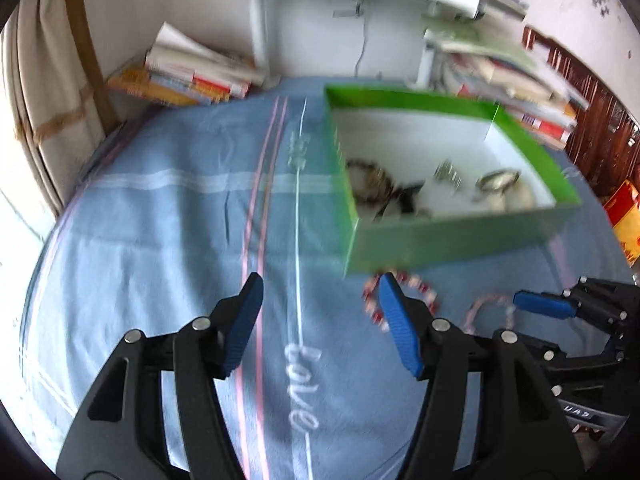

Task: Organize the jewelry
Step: 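Move the left tool to the red-white bracelet while the right tool approaches the pink bracelet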

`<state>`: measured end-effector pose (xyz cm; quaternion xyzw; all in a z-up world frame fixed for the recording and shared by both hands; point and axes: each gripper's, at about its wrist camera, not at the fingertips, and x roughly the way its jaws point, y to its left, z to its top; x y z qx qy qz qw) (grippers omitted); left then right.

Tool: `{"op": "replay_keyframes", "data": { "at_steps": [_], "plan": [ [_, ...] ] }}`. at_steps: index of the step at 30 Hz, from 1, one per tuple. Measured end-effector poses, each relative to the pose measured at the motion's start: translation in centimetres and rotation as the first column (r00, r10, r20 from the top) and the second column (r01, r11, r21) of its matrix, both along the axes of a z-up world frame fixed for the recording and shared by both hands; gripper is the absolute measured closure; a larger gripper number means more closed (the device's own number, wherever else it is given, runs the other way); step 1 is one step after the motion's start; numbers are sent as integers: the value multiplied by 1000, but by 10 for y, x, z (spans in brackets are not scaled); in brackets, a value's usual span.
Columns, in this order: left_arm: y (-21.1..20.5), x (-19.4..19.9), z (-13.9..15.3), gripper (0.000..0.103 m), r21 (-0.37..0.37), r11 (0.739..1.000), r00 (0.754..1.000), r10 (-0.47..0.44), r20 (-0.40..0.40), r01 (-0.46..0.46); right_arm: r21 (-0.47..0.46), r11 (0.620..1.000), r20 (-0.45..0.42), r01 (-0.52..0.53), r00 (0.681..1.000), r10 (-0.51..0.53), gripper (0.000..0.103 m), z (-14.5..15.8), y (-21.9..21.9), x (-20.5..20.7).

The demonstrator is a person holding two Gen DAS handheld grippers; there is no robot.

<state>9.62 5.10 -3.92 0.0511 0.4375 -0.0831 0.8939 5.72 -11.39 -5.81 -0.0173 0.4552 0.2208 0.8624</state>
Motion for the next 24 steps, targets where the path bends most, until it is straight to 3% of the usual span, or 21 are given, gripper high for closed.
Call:
{"op": "replay_keyframes", "data": {
  "at_steps": [4, 11, 17, 21, 24],
  "plan": [
    [-7, 4, -26, 42, -11, 1000, 997, -19, -76, 18, 7, 1000, -16, -6, 1000, 6, 63, -4, 3, -2],
    [-33, 15, -52, 41, 0, 998, 988, -69, -137, 70, -25, 999, -59, 45, 997, -46, 57, -13, -17, -12],
    [-40, -2, -55, 35, 32, 993, 984, -104, -146, 110, -31, 989, -68, 142, 987, -144, 52, -14, -46, -22],
    [-48, -29, -56, 32, 9, 975, 964, -216, -153, 220, -12, 981, -44, 195, 980, -195, 52, -7, -62, -24],
    [-45, -28, -56, 32, 2, 980, 968, -199, -152, 201, -22, 976, -22, 216, 976, -216, 52, -1, -66, -22]
  ]
}}
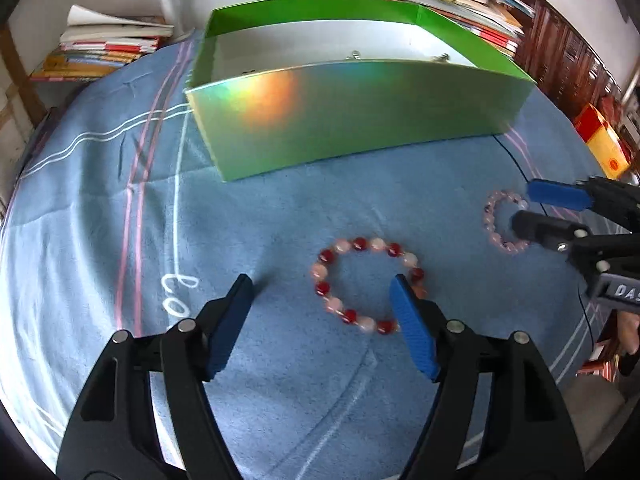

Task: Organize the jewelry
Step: 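Move the left tool to the red-white bracelet while the right tool approaches the pink bracelet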

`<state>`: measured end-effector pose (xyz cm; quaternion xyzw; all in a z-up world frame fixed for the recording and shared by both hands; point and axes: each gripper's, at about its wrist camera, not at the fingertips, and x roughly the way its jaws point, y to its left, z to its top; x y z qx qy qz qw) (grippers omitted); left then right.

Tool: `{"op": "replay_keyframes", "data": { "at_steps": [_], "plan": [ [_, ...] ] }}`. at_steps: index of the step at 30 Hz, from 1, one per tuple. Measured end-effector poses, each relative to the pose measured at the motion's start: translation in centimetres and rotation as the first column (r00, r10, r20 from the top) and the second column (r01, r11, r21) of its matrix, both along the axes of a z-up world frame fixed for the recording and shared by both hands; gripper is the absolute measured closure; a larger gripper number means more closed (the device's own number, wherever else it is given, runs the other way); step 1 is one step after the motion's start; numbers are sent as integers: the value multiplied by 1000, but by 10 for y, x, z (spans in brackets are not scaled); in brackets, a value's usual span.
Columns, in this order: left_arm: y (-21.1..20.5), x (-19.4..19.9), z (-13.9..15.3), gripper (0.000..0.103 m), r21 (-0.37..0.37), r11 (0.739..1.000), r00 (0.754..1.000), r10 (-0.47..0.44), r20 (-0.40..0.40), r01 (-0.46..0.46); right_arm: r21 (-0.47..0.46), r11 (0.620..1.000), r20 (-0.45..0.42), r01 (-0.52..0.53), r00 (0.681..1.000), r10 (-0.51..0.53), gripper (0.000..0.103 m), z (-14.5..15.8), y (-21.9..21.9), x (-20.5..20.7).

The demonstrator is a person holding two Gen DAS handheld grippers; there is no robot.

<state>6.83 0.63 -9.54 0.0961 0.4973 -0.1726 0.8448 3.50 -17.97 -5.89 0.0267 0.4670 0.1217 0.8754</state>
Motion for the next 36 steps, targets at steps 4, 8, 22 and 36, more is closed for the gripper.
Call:
{"op": "replay_keyframes", "data": {
  "at_steps": [4, 8, 22, 36],
  "plan": [
    [10, 10, -1, 32, 15, 998, 998, 63, 3, -63, -20, 999, 2, 28, 1000, -28, 52, -2, -8, -3],
    [13, 11, -1, 31, 28, 997, 997, 78, 9, -78, -59, 994, -19, 87, 996, -88, 52, -10, -18, -1],
    [2, 22, -3, 22, 26, 993, 993, 114, 22, -115, -120, 986, 11, 116, 993, -116, 52, -22, -10, 21],
    [-13, 17, -6, 20, 10, 998, 997, 67, 47, -67, -64, 990, 22, 126, 992, -125, 52, -17, -14, 21]
  ]
}}
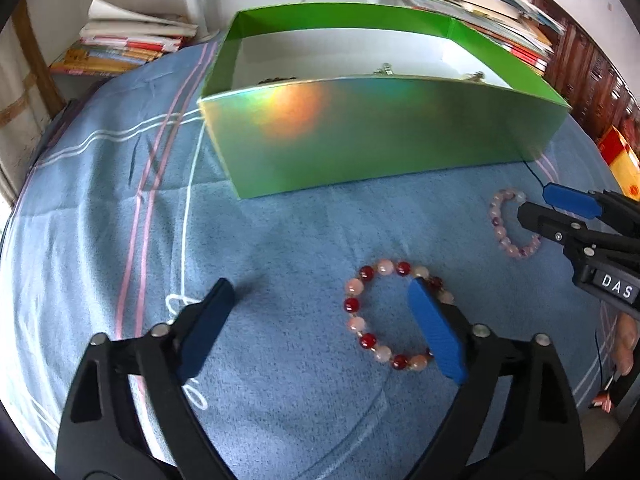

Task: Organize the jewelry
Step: 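Move the left tool to the red-white bracelet while the right tool approaches the pink bracelet, then close the left tool on the red-white bracelet while the right tool closes on the pink bracelet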

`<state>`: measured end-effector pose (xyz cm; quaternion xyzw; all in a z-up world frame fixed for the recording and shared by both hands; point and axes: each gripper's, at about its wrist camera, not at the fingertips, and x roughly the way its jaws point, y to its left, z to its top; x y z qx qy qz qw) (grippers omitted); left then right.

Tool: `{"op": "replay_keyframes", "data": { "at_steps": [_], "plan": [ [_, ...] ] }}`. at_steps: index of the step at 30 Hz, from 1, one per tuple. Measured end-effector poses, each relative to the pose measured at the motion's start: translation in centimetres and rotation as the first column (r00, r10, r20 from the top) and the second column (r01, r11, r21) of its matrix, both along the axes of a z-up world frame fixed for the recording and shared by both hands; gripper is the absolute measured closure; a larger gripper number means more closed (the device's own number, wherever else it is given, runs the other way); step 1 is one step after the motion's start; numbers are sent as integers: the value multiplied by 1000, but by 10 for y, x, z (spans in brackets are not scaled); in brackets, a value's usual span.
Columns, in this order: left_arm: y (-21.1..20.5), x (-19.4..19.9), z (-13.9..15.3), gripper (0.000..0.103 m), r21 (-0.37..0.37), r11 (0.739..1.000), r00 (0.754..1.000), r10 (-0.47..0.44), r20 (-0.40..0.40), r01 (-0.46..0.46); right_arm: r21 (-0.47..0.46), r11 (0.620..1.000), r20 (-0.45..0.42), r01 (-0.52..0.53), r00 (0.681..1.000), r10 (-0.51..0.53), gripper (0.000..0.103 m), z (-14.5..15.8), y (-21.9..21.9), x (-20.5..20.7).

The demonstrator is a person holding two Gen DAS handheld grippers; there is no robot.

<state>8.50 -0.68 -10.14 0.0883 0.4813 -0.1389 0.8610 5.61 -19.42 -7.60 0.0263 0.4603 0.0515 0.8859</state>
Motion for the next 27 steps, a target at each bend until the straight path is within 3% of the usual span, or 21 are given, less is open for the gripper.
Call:
{"op": "replay_keyframes", "data": {
  "at_steps": [7, 27],
  "plan": [
    [-8, -4, 2, 28, -2, 999, 999, -34, 1, 34, -30, 998, -1, -47, 999, 47, 54, -4, 13, -5],
    [-17, -10, 0, 24, -1, 998, 998, -60, -3, 60, -51, 997, -7, -63, 998, 63, 54, -5, 22, -2]
  ]
}}
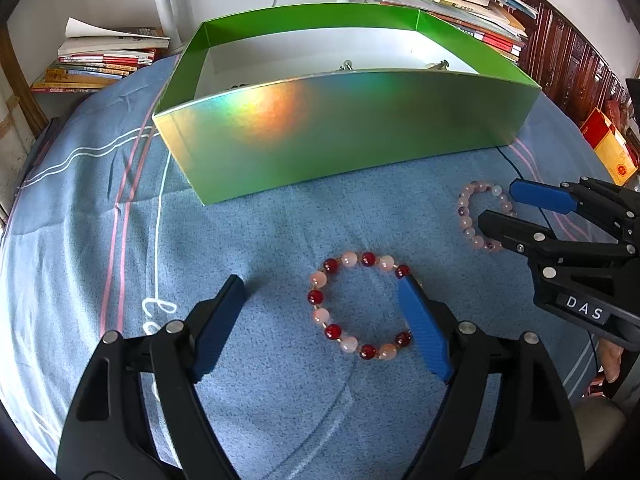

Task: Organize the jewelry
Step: 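Close the left tool on the red-white bracelet while the right tool closes on the pink bracelet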

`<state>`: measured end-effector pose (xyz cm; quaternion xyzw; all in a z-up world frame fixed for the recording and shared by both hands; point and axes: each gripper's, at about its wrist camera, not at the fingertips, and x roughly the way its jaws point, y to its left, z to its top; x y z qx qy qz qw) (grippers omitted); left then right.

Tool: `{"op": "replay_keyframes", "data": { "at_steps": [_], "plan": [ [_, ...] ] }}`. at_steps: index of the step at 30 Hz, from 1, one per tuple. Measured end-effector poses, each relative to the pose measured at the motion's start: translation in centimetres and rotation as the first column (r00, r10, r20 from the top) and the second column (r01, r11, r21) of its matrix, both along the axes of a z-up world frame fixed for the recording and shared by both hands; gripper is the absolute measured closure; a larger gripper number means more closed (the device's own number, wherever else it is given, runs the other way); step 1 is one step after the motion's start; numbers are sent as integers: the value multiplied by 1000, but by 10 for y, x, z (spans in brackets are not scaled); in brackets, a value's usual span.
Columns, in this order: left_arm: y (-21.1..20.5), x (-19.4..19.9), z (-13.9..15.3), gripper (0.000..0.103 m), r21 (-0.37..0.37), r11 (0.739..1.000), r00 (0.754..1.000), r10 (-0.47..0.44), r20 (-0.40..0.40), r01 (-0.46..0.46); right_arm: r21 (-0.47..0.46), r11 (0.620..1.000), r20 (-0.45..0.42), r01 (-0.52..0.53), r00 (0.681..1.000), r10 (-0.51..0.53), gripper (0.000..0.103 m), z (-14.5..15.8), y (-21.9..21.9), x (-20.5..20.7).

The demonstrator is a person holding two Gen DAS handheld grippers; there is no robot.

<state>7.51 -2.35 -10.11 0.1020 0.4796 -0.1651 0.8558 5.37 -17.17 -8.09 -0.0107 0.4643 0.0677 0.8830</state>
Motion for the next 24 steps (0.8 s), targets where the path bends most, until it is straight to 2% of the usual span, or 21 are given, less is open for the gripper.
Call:
{"op": "replay_keyframes", "data": {
  "at_steps": [1, 3, 5, 7, 8, 13, 24],
  "plan": [
    [0, 0, 0, 24, 0, 1000, 1000, 1, 0, -1, -1, 1000, 2, -1, 1000, 1, 56, 0, 0, -1],
    [-1, -1, 1, 28, 0, 1000, 1000, -3, 0, 3, 4, 1000, 9, -7, 1000, 7, 69, 1, -1, -3],
    [-3, -3, 2, 37, -4, 1000, 1000, -16, 2, 16, 8, 1000, 9, -7, 1000, 7, 84, 1, -2, -4],
    [-7, -6, 4, 55, -6, 999, 999, -32, 4, 32, 16, 1000, 6, -10, 1000, 10, 90, 1, -3, -4],
    [-9, -7, 4, 60, -7, 999, 999, -40, 4, 40, 16, 1000, 6, -10, 1000, 10, 93, 1, -2, -5],
    [-16, -11, 5, 93, -13, 998, 998, -62, -1, 62, 18, 1000, 4, -26, 1000, 26, 95, 1, 1, -7],
    [-19, -14, 5, 95, -1, 998, 998, -59, 1, 59, 27, 999, 8, -45, 999, 45, 95, 4, 7, -9]
  ]
}}
